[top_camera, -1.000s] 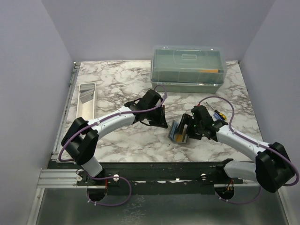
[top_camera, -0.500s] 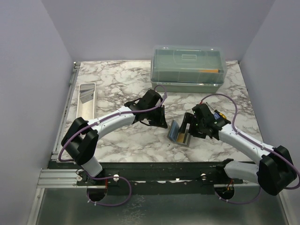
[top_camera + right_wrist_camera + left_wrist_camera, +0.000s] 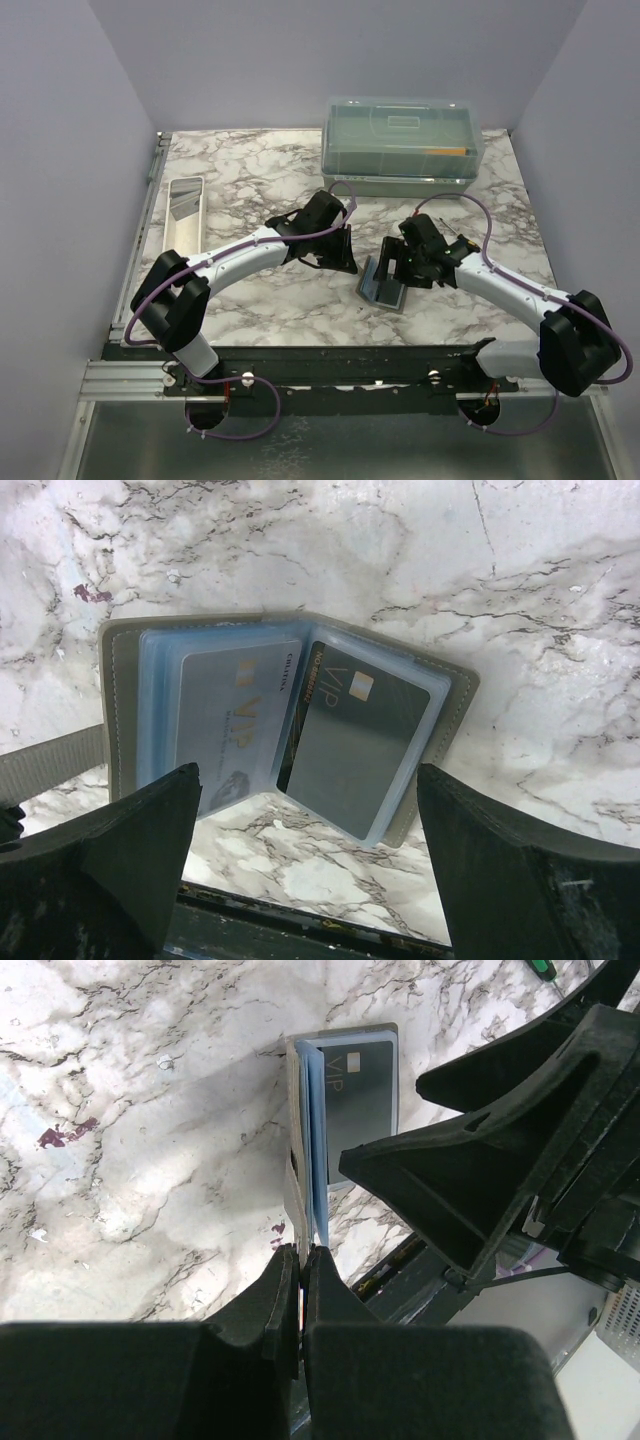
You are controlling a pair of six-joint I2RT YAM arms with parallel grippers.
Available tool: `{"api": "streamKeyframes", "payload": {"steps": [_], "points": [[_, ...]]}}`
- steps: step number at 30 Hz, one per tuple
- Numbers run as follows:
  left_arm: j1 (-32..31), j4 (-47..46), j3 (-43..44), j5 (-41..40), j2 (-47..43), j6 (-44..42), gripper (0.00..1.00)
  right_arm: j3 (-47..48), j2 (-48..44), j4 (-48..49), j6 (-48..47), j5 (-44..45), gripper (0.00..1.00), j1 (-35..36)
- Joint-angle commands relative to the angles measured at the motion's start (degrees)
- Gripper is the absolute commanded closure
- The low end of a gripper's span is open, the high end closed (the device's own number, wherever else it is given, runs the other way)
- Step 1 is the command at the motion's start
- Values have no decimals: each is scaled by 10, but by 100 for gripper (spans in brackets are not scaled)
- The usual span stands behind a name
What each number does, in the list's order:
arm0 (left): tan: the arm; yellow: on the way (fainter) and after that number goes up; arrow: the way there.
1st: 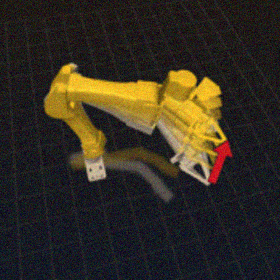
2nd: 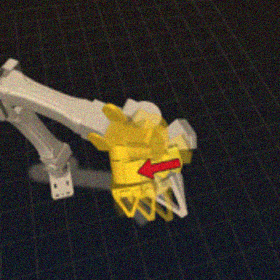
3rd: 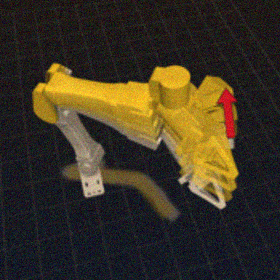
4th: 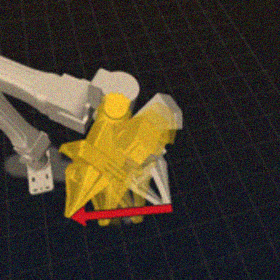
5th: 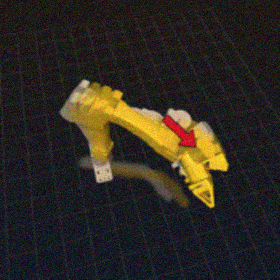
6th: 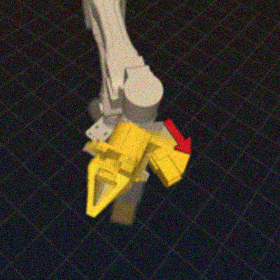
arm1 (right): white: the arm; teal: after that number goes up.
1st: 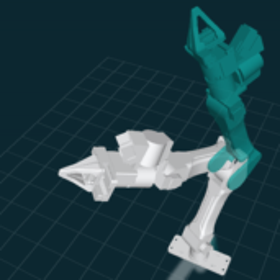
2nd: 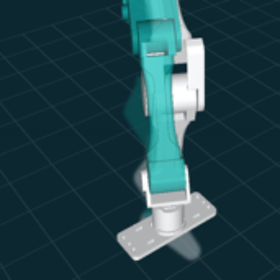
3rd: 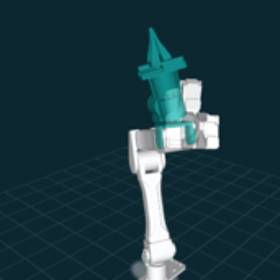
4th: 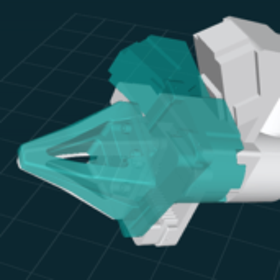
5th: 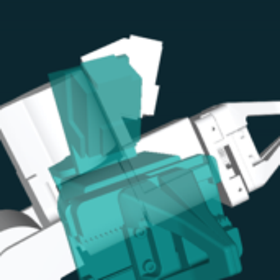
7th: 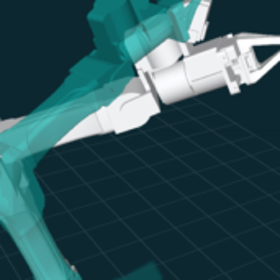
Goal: Put the credit cards into the card holder
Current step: Open the card holder at the center of the board.
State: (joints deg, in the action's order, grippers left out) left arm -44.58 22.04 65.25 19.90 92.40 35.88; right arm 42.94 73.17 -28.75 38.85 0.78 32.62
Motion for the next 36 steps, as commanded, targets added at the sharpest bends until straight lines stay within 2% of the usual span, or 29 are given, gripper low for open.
{"api": "streamKeyframes", "payload": {"steps": [1, 36], "points": [[4, -1, 22, 2, -9, -6, 100, 21, 14, 17, -11, -4, 10, 5], [3, -1, 20, 8, -13, -3, 100, 36, 50, 28, 7, 3, 9, 43]]}}
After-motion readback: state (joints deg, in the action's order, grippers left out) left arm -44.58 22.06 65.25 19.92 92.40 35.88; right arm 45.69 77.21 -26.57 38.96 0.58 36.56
